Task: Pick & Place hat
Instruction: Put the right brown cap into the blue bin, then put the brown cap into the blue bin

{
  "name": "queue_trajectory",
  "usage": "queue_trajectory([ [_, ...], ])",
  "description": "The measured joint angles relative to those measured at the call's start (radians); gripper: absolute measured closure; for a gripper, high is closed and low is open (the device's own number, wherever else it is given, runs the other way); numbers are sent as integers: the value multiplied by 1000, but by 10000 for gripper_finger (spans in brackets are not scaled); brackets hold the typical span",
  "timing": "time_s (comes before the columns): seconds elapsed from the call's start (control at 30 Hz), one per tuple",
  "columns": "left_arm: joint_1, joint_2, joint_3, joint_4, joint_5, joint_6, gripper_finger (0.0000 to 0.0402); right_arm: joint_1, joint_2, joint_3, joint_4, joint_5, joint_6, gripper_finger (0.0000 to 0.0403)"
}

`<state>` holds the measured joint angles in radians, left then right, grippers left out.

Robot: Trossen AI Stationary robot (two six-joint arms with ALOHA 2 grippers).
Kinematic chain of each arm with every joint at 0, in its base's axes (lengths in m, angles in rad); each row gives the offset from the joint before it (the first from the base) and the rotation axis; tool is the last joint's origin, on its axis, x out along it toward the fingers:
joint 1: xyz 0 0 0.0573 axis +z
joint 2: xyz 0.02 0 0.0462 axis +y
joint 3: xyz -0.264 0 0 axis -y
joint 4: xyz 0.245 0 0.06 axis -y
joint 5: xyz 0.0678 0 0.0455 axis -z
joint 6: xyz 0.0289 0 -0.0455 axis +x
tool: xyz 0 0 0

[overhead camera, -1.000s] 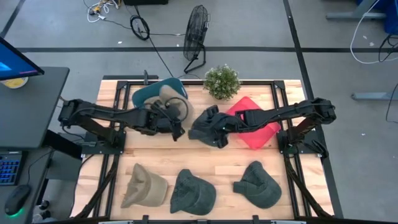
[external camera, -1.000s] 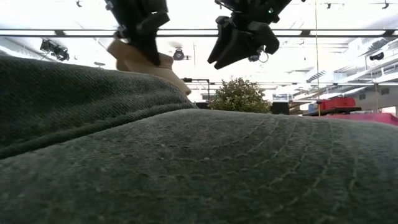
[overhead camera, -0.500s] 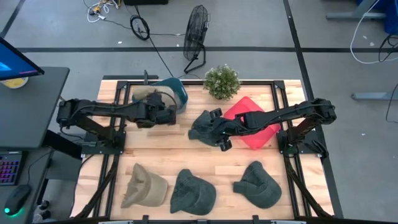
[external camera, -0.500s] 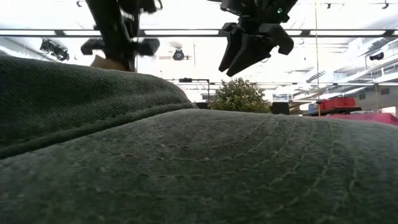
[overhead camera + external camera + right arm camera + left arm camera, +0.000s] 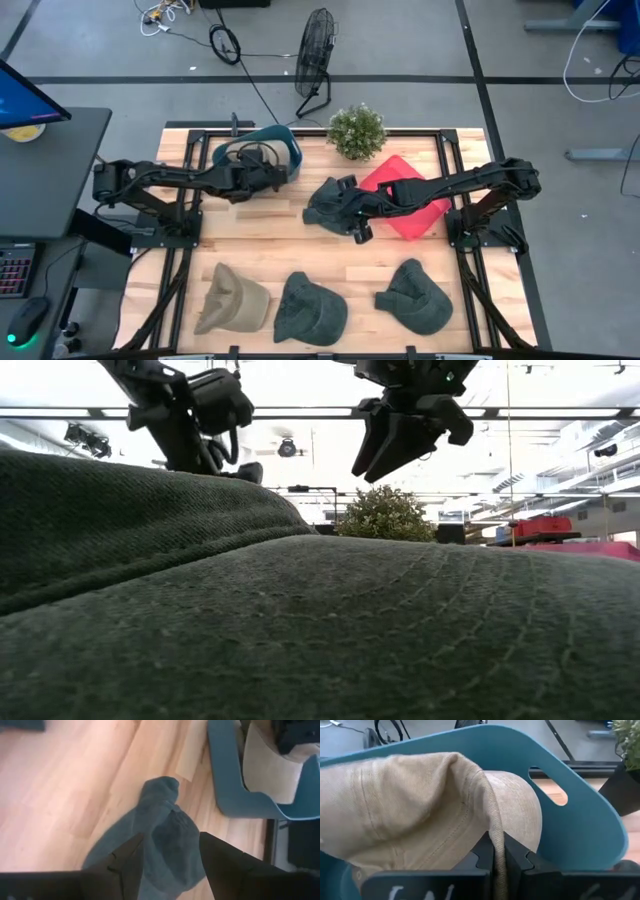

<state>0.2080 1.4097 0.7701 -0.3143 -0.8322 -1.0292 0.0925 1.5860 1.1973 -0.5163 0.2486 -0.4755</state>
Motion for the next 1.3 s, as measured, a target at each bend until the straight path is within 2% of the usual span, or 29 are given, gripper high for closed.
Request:
queue_trajectory([
  [0.13,31,0,-20,19,69,12,376,0,0,0,0,-34,8,211],
  [0.3,67,0,-20,38,104,28,334,0,0,0,-1,-41,23,211],
  [0.53,85,-24,26,110,106,269,278,0,0,0,-1,-41,14,211],
  [0.63,69,-65,101,42,106,388,266,0,0,0,-2,-41,14,211],
  [0.77,31,-121,249,-184,172,521,259,0,0,-1,-2,-42,14,211],
  [0.93,-53,-155,431,-540,452,544,265,0,0,-1,-1,-80,24,211],
  [1.07,-168,-166,490,-727,651,523,271,0,0,-1,1,-113,24,211],
  [1.23,-382,-162,493,-835,703,271,273,0,0,-1,1,-119,46,211],
  [1.3,-482,-154,485,-831,728,183,273,0,0,-1,0,-119,54,211],
])
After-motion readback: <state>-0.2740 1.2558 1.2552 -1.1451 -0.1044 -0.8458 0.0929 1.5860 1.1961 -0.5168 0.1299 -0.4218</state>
